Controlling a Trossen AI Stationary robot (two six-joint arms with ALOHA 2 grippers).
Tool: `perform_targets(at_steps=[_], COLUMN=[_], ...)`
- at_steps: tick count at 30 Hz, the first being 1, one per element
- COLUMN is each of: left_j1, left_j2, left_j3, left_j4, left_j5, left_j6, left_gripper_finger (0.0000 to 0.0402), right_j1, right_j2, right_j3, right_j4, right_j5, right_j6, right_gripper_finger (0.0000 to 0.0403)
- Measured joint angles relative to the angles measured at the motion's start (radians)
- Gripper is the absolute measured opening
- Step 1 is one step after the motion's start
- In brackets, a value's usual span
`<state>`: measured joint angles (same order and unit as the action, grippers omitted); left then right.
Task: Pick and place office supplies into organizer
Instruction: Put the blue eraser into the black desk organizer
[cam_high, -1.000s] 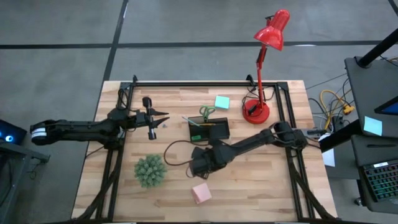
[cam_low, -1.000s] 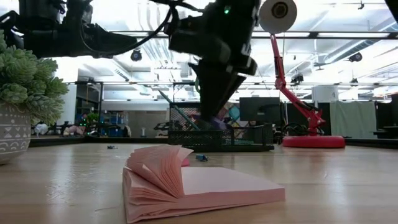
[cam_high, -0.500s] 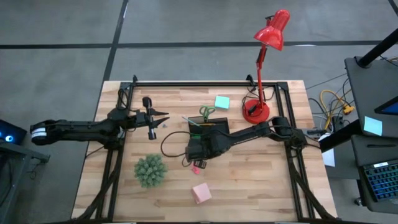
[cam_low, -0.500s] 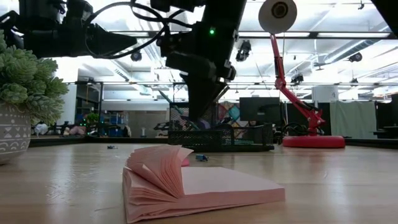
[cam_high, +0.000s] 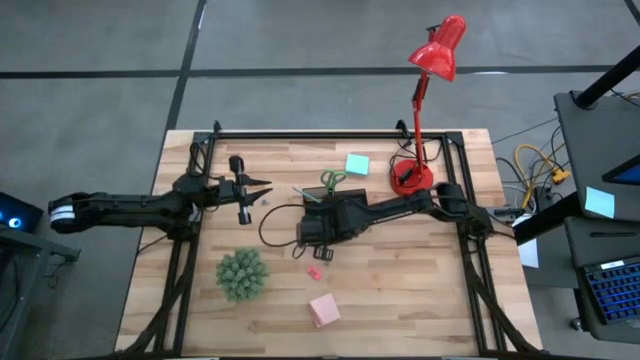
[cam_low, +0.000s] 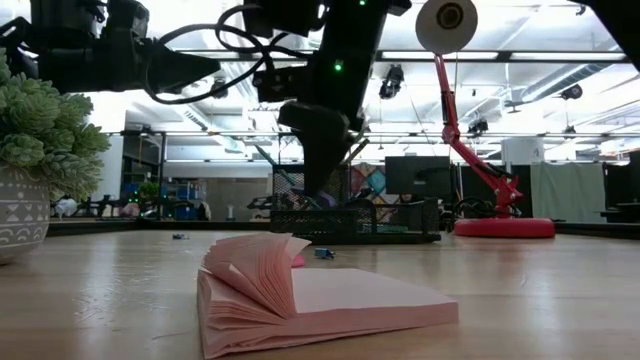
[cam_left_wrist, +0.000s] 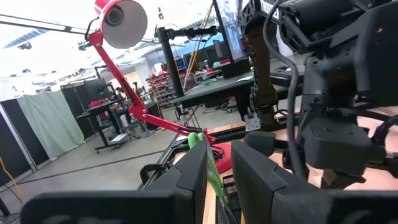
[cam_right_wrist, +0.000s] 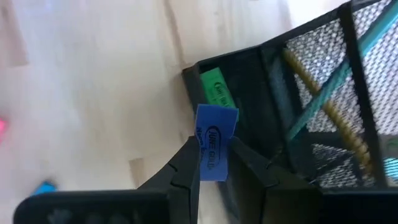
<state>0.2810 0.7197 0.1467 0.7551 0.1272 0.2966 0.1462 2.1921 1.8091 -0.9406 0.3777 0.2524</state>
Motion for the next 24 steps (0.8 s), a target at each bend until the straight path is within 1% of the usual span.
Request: perform_targets(at_steps=[15, 24], left_j1=[0.0, 0.0], left_j2=[0.0, 0.0], left_j3=[0.0, 0.0], left_j4=[0.0, 0.0], left_j5=[0.0, 0.0], left_j6=[0.005, 0.005], left_gripper_finger=[0.0059, 0.0059], right_j1=[-0.004, -0.005], right_j2=[0.0, 0.0], right_j3=[0.0, 0.0], right_j4=[0.007, 0.001], right_j5=[0.08, 0.094], right_j6=[-0.281, -0.342], right_gripper_finger=[0.0061, 0.0061])
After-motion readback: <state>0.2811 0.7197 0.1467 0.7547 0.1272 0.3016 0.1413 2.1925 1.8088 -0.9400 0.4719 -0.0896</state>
